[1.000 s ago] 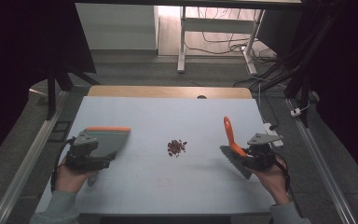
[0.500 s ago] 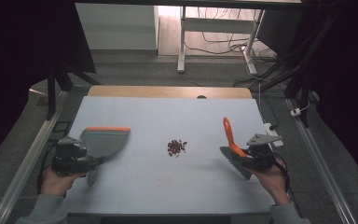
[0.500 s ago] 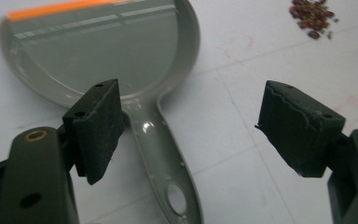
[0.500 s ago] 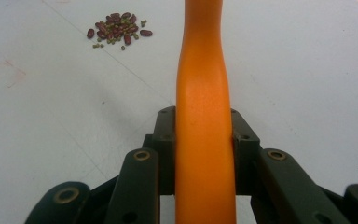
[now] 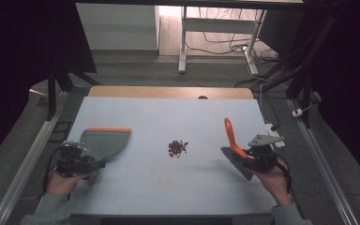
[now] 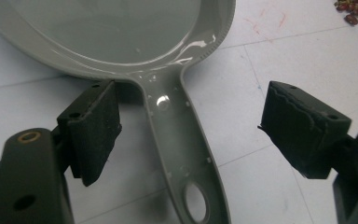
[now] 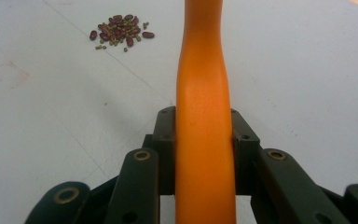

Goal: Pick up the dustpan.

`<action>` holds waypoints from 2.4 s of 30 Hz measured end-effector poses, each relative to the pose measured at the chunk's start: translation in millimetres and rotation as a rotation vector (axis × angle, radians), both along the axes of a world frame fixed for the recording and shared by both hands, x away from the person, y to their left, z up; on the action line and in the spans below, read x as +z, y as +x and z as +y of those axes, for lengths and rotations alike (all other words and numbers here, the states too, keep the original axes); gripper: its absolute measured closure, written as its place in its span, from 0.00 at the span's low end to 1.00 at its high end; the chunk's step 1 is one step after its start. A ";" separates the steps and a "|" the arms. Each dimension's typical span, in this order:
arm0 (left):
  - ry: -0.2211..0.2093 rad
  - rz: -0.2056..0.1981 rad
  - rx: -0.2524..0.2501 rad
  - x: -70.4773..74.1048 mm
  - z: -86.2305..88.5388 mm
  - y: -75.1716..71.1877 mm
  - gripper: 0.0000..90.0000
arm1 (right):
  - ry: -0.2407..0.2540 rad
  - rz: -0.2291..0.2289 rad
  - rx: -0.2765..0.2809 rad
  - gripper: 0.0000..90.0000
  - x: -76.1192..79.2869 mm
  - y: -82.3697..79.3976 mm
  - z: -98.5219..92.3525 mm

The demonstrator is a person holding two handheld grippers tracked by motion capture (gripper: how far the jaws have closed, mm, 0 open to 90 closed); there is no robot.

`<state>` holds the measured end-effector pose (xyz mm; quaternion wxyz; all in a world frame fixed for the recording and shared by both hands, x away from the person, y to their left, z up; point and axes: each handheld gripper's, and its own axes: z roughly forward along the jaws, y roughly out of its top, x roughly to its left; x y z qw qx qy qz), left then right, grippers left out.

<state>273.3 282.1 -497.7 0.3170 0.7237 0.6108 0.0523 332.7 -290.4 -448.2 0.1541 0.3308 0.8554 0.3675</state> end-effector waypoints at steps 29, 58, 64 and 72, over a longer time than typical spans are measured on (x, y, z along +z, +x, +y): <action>0.034 0.040 0.042 -24.2 -9.4 15.6 0.43 | -0.013 0.004 0.009 0.78 -2.5 1.2 3.9; -0.008 -0.034 0.055 -30.8 9.0 14.5 0.69 | 0.004 -0.001 -0.001 0.78 -2.1 0.6 3.7; -0.023 -0.074 0.051 -26.9 12.9 12.1 0.69 | 0.010 -0.010 -0.008 0.78 -0.3 0.2 2.1; -0.043 -0.157 0.037 -20.9 19.5 7.6 0.69 | 0.005 -0.009 -0.007 0.78 -0.7 0.6 2.3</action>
